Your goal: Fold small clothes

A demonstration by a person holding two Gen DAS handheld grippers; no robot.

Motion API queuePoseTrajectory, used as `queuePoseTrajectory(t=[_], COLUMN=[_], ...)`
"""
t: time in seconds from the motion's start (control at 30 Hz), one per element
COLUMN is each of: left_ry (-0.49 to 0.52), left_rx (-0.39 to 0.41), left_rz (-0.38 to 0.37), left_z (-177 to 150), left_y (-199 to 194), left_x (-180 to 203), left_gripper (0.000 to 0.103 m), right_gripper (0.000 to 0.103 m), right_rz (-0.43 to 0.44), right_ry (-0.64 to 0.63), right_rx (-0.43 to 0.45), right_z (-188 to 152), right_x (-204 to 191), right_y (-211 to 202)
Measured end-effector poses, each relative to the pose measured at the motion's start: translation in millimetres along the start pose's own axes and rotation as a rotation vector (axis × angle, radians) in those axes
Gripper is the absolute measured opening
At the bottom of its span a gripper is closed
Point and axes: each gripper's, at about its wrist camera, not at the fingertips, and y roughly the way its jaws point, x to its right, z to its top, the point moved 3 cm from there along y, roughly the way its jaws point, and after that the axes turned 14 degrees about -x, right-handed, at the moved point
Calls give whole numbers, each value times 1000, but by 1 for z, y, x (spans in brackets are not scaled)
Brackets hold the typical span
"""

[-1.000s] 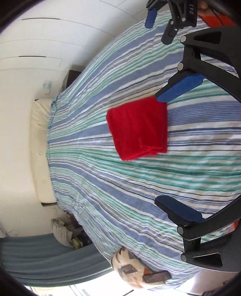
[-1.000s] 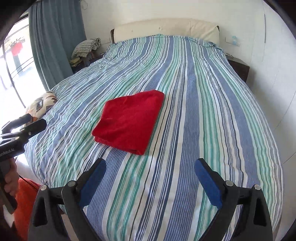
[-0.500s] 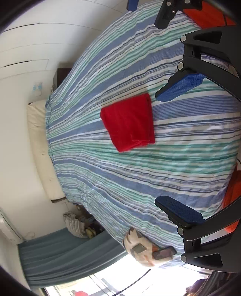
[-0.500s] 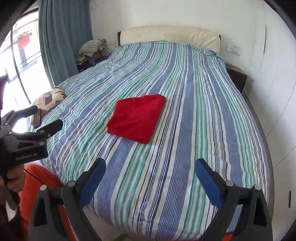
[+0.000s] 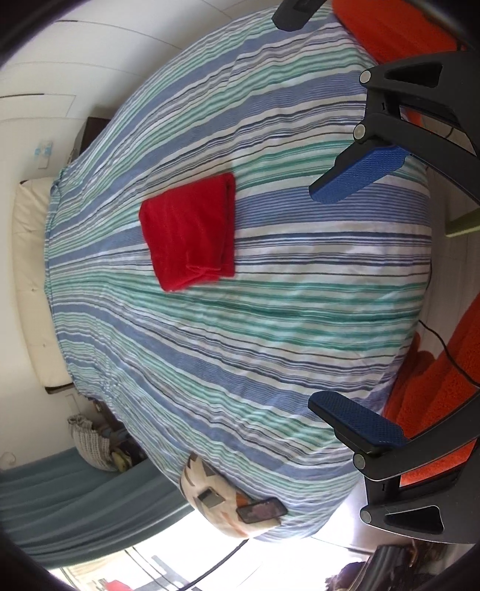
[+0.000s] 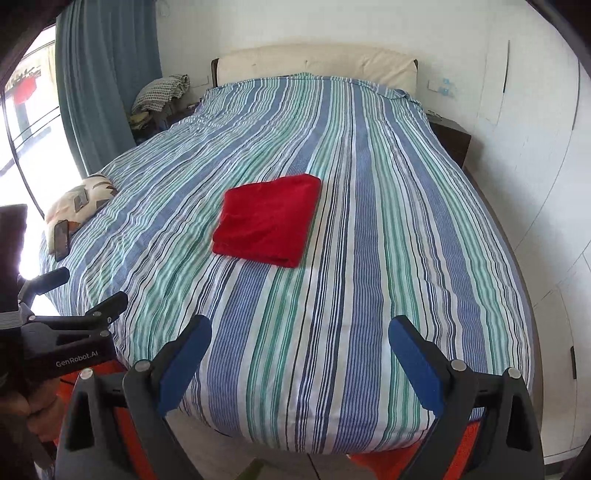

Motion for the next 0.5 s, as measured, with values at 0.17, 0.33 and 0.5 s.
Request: queuePoseTrajectory(t=[0.17, 0.33, 0.5], left_ry=[-16, -15, -10], left_rx=[-23, -22, -27], left_rz=[2, 2, 5], left_z=[-1, 0, 1], left_y=[4, 3, 4], left_x=[-1, -2, -1], left_gripper=[102, 102, 102], right_gripper=[96, 96, 96], right_rz=[-42, -58, -75], right_ry=[-13, -13, -9], right_rx=[-18, -25, -33], right_z=[-4, -4, -5], right_x=[-1, 0, 3], right_y=[4, 8, 10])
